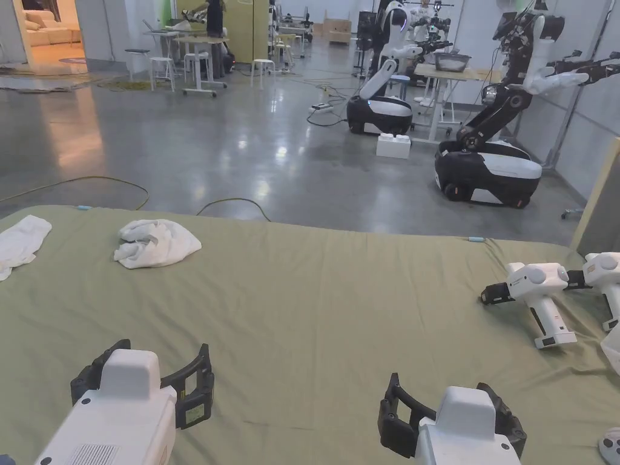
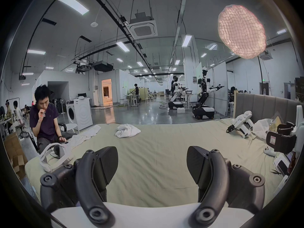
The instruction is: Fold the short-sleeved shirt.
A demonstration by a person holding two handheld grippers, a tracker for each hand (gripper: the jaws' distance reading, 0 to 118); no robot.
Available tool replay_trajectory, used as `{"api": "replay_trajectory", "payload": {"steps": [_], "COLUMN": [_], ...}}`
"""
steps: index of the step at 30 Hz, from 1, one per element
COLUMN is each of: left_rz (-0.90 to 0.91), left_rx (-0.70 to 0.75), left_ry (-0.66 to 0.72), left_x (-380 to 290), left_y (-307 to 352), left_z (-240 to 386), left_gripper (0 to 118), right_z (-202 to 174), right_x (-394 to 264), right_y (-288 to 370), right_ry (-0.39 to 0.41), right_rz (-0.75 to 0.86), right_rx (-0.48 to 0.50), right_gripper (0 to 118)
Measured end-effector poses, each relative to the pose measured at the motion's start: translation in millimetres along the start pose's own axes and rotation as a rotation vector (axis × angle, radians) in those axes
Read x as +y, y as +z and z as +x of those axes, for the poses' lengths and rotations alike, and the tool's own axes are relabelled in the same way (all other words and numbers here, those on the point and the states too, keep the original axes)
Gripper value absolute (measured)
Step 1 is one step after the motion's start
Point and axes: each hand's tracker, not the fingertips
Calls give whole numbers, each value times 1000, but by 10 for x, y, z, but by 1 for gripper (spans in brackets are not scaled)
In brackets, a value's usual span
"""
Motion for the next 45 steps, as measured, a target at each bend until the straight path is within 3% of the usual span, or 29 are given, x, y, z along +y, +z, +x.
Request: {"api": "replay_trajectory", "payload": {"steps": [12,18,22,32,33,45], "left_rz": [-47,-32,-15,61,84,95], "left_rx": [19,43,27,-4,22,48], "left_ry": [53,43,35,40,58,57], "left_x": [-109,-129,-129,-117,-101,-82], "left_y": [-104,-96,-84,-31,-45,-77], "left_z": [-72,-77,-74,-76,-90,-128], "left_gripper": [98,104,107,107,108,109], "right_z": [62,-12,42,43,31,-22], "right_x": [-36,-17,36,165,228,260], "right_y": [-79,-83,-85,-172,-258,-322], "right_ry": [-48,13,-72,-121,-165,-160], "right_rz": [-22,-20,-38,-105,-177,-234], "right_rx": [24,-20,56,16,-34,-19], "right_gripper": [106,106,106,106,106,106]}}
